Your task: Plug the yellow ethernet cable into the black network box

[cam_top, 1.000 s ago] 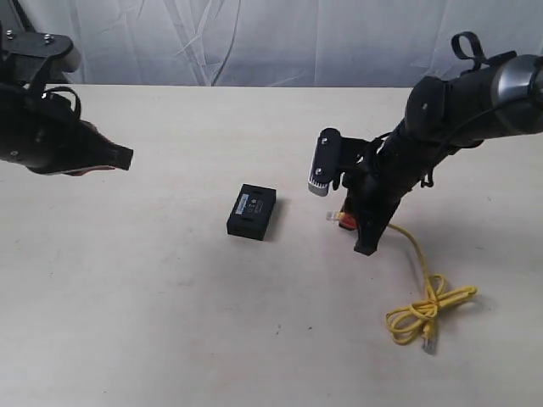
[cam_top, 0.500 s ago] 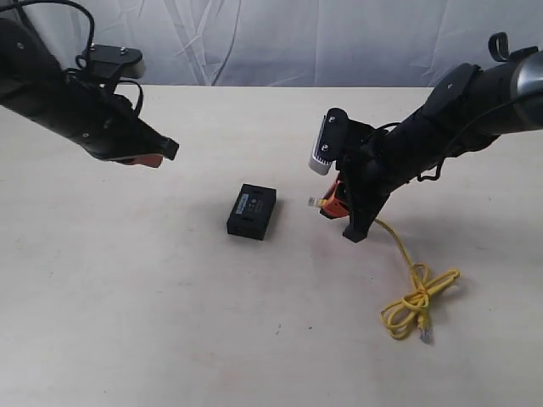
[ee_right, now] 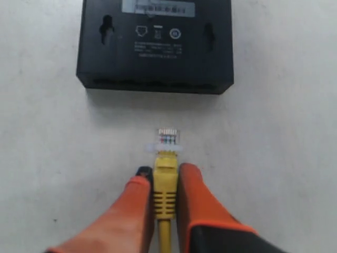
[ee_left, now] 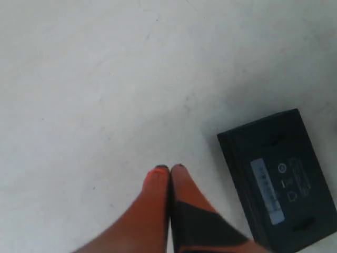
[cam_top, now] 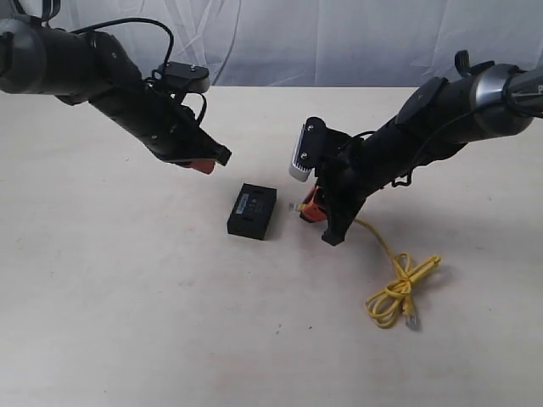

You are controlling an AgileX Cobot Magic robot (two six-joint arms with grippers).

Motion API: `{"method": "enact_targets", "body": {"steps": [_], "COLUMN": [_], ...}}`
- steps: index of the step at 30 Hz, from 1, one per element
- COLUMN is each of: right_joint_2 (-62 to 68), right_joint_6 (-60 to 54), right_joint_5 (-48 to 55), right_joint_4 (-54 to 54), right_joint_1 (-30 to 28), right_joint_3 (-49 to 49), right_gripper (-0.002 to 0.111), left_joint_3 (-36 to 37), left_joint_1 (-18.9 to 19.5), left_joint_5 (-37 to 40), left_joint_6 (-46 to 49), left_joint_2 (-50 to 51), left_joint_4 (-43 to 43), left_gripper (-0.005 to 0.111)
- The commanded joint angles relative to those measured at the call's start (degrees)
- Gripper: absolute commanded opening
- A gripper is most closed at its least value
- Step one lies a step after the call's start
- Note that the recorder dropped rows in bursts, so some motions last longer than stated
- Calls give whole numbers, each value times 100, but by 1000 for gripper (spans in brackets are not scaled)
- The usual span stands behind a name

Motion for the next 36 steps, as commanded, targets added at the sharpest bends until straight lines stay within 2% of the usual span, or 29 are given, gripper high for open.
{"method": "enact_targets", "body": {"steps": [1,10,12,36], "right_joint_2": [152,178,216,423], "right_joint_6": [-39,-213,-256,-316], "right_joint_5": [110,142,-126,-114], "right_joint_4": [-4,-37,-37,112], "right_joint_1": [-2,175,290,329], "right_joint_3": [-144,-144,-144,-312], "right_gripper": [-1,-1,-1,-1], "left_joint_3": [-130,-322,-383,-415], "left_joint_1": [-153,-298,-322,-322], "left_joint_5": [134,199,279,77], "left_joint_6": [45,185,185,185], "left_joint_2": [232,502,577,669], "left_joint_4": [-81,-127,-143,-33], "left_gripper": [0,0,0,0]}}
